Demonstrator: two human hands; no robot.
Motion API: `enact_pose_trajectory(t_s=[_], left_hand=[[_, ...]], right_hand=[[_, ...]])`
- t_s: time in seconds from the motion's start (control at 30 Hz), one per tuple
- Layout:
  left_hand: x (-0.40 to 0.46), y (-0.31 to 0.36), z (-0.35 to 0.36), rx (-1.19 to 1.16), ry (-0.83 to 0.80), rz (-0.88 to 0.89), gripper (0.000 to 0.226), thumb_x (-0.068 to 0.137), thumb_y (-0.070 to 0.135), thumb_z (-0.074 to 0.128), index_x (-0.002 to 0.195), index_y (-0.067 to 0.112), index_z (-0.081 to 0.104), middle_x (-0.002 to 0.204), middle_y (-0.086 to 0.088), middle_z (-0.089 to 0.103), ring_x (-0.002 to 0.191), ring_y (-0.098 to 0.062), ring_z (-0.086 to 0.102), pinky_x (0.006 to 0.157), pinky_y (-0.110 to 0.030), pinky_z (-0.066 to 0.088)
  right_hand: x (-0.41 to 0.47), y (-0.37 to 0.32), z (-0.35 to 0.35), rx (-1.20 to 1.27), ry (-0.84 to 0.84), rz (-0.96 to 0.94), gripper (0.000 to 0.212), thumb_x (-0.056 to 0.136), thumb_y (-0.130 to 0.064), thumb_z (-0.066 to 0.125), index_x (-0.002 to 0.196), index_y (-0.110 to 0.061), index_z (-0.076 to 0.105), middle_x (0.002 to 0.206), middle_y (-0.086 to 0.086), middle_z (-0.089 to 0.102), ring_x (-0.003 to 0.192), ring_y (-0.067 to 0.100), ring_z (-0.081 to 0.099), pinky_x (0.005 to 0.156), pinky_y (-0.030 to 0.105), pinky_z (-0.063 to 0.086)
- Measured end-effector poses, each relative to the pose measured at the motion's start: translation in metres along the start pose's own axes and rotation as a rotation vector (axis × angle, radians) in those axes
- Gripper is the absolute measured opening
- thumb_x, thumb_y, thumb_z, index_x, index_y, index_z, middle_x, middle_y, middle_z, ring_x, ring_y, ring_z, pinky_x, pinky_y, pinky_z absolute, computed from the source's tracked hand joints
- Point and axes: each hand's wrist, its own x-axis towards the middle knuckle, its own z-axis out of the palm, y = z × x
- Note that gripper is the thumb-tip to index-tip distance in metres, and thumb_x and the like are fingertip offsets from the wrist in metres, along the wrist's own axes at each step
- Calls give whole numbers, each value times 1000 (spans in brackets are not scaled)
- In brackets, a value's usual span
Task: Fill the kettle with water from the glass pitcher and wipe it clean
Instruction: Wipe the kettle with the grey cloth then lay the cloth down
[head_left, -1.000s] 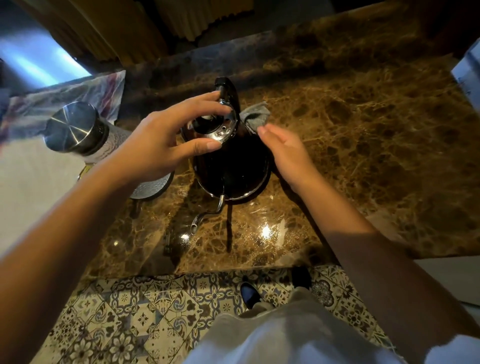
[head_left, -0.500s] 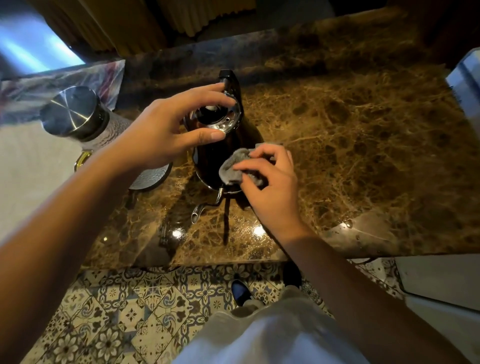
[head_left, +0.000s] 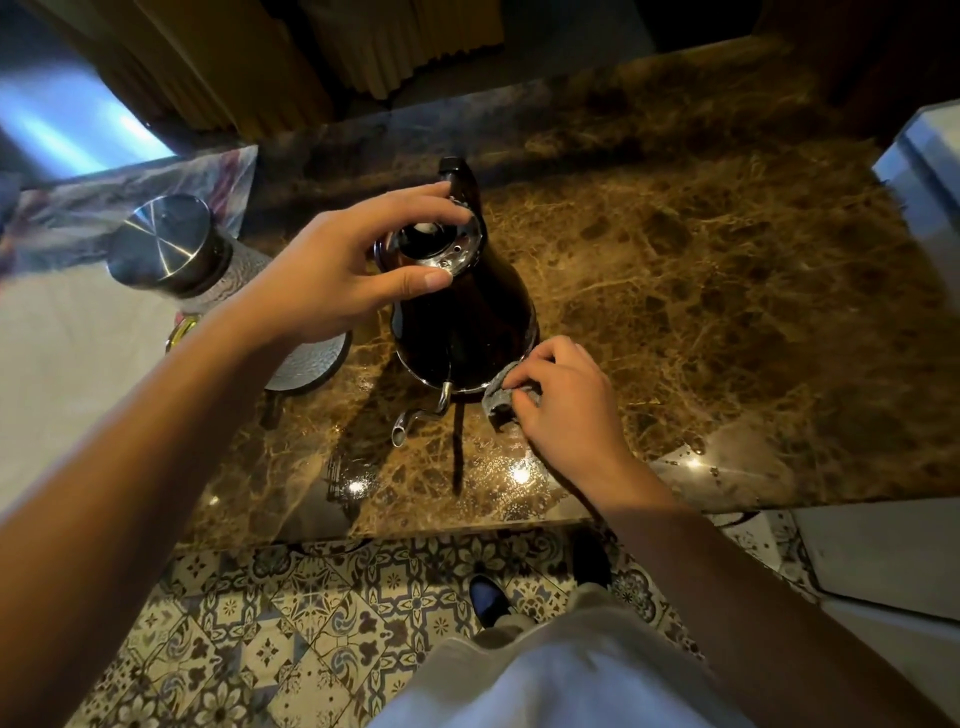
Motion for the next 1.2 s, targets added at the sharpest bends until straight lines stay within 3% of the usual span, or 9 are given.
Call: enact_pose_trajectory(t_s=[0.2, 0.3, 0.4, 0.53, 0.67, 0.77, 0.97, 1.07, 1.2], left_hand=[[0, -1, 2, 19, 19, 7, 55, 94, 41, 66, 147, 32, 53, 163, 13, 39, 151, -3, 35, 117, -27, 34], [0, -2, 2, 26, 26, 7, 56, 94, 42, 66, 148, 34, 52, 163, 14, 39, 150, -1, 35, 116, -23, 33], [-1, -1, 3, 14, 26, -5, 55, 94, 41, 67, 147, 36, 52, 163, 14, 39, 151, -4, 35, 116, -25, 33], [-3, 2, 4, 13, 47, -9, 55, 94, 42, 66, 147, 37, 52, 162, 15, 40, 150, -4, 36, 117, -29, 34], [-7, 3, 8, -65, 88, -14, 84, 89, 45, 72, 161, 35, 30, 164, 16, 34, 150, 3, 33, 120, -26, 32], [-16, -7, 18, -304, 198, -75, 108, 82, 52, 79, 165, 37, 11, 171, 8, 22, 151, -4, 36, 122, -31, 34], [-34, -36, 38, -387, 224, -157, 115, 73, 64, 82, 164, 29, 21, 164, 6, 38, 151, -7, 36, 126, -45, 29], [-28, -31, 45, -322, 230, -113, 99, 81, 42, 84, 162, 21, 30, 158, 10, 46, 145, -3, 44, 123, -38, 35], [-25, -30, 58, -315, 316, -115, 94, 83, 38, 81, 160, 17, 32, 151, 17, 49, 140, 5, 46, 116, -18, 37]], right_hand=[[19, -16, -27, 216, 136, -165, 11, 86, -13, 78, 96, -18, 77, 100, -1, 60, 92, 14, 60, 79, 31, 52], [16, -13, -11, 183, 183, -231, 12, 84, -8, 78, 95, -12, 77, 100, 6, 61, 96, 22, 60, 81, 36, 52], [5, 10, 2, 185, 159, -180, 13, 84, -2, 75, 95, -9, 73, 104, 6, 59, 99, 21, 60, 83, 39, 53], [11, 16, -9, 284, 142, -61, 17, 82, 5, 73, 92, -9, 73, 102, 2, 62, 95, 8, 60, 85, 26, 52], [43, -12, -52, 498, 260, -19, 25, 85, -3, 70, 104, -19, 69, 106, -2, 68, 103, 7, 65, 89, 18, 50], [75, -40, -82, 602, 278, -90, 27, 91, -3, 69, 114, -16, 68, 111, -8, 68, 109, 5, 66, 94, 20, 52], [117, -77, -80, 647, 126, -139, 22, 99, -11, 60, 117, -11, 73, 113, -6, 73, 109, 4, 68, 95, 24, 54], [122, -81, -63, 663, 0, -98, 30, 106, -17, 49, 116, -9, 76, 113, -2, 76, 108, 7, 70, 98, 34, 56], [102, -72, -46, 703, -29, -42, 34, 109, -15, 44, 131, -6, 68, 137, 1, 67, 130, 6, 59, 113, 29, 45]])
